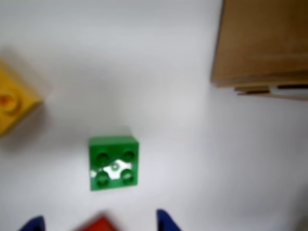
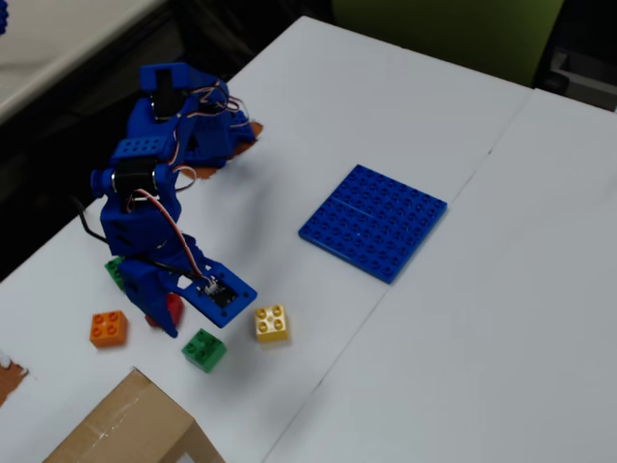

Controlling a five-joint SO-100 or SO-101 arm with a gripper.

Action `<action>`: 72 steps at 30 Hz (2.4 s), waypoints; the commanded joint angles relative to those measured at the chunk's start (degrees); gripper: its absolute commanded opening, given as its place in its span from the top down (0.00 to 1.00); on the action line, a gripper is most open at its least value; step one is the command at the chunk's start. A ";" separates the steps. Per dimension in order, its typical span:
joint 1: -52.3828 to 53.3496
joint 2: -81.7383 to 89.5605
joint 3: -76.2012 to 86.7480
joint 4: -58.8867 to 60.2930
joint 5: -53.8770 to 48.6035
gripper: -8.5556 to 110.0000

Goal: Pick up the 2x2 green block and go up the 8x8 blue block.

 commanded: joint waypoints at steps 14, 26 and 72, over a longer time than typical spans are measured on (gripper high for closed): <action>-0.35 -8.09 -7.82 -5.36 -0.53 0.66; -1.49 -12.13 -9.32 -5.98 -0.53 0.66; 1.58 -17.23 -23.29 -9.23 -6.59 0.66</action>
